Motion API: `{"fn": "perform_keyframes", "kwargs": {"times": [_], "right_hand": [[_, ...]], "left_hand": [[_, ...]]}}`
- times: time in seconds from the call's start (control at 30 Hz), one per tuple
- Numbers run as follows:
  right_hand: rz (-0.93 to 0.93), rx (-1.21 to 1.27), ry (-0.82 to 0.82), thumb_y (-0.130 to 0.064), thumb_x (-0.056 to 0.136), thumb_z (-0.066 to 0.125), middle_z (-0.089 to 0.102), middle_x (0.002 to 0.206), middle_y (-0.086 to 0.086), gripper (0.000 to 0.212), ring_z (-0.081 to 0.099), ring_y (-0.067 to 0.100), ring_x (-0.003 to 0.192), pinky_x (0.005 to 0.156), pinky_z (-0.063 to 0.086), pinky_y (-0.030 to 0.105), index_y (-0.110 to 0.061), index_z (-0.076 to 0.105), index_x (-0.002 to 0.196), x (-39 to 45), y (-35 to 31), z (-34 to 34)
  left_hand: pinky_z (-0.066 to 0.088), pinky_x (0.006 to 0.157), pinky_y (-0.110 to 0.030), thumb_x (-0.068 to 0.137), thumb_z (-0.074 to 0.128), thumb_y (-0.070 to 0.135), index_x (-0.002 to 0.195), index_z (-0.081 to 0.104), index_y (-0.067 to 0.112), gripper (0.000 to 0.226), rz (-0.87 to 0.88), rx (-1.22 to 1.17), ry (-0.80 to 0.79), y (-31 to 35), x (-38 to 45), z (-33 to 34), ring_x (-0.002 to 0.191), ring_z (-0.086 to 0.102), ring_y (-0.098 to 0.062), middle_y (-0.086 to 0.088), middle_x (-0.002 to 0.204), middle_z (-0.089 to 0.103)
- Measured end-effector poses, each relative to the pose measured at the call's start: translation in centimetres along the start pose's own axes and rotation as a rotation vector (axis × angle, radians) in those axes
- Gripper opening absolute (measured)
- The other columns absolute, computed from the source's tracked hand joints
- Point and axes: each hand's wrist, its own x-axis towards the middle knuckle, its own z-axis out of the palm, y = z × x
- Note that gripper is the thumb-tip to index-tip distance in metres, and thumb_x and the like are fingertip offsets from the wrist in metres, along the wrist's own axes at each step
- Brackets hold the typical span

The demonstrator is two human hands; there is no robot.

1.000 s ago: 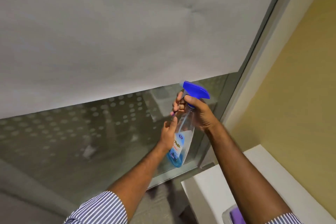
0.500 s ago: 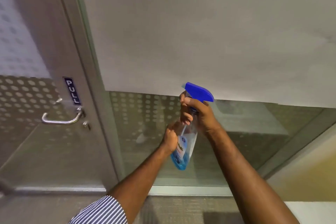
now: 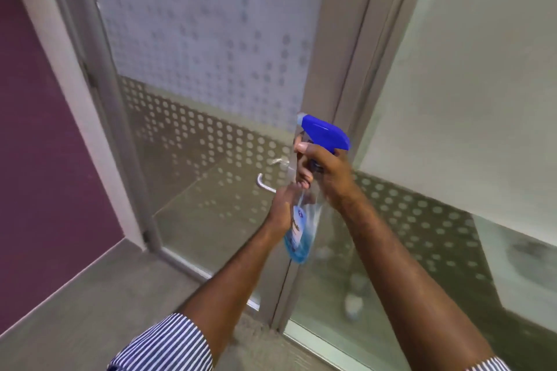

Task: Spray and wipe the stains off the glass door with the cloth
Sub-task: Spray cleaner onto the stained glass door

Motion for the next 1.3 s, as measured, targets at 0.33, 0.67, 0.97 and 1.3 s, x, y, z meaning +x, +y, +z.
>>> {"fn": "perform_keyframes", "kwargs": {"times": [0.33, 0.67, 0.97, 1.3], "right_hand": [[-0.014, 0.122, -0.203, -0.015, 0.087, 0.060, 0.037, 0.046, 0.003, 0.006, 0.036, 0.018, 0.037, 0.044, 0.043, 0.026, -0.012, 0.057, 0.081, 11.5, 2.0, 14.3], [-0.116, 0.161, -0.199, -0.019, 0.085, 0.065, 0.038, 0.049, 0.000, 0.012, 0.039, 0.019, 0.041, 0.044, 0.042, 0.028, -0.013, 0.056, 0.081, 24.3, 4.3, 25.0], [-0.129, 0.209, -0.038, -0.018, 0.080, 0.067, 0.040, 0.045, 0.001, 0.022, 0.039, 0.022, 0.038, 0.044, 0.043, 0.028, -0.022, 0.061, 0.059, 36.9, 5.1, 30.5], [-0.189, 0.097, 0.114, -0.028, 0.084, 0.072, 0.048, 0.045, 0.001, 0.020, 0.045, 0.019, 0.039, 0.045, 0.047, 0.030, -0.014, 0.062, 0.072, 45.1, 5.4, 32.9]], "left_hand": [[0.057, 0.064, -0.018, 0.112, 0.034, 0.017, 0.083, 0.075, 0.010, 0.051, 0.214, 0.171, 0.258, 10.8, 0.9, -13.7, 0.062, 0.072, -0.005, 0.003, 0.066, 0.077], [0.037, 0.124, -0.045, 0.111, 0.025, 0.042, 0.146, 0.053, 0.003, 0.059, 0.421, 0.493, 0.398, 17.8, 5.7, -24.6, 0.141, 0.054, -0.027, -0.018, 0.149, 0.058], [0.034, 0.126, -0.043, 0.075, 0.041, 0.096, 0.152, 0.042, 0.027, 0.103, 0.544, 0.551, 0.278, 24.2, 15.2, -31.5, 0.150, 0.044, -0.015, 0.002, 0.158, 0.049], [0.054, 0.104, -0.036, 0.078, 0.066, 0.079, 0.140, 0.054, 0.050, 0.070, 0.553, 0.468, 0.180, 29.3, 22.6, -35.0, 0.128, 0.063, -0.011, 0.021, 0.138, 0.064]]}}
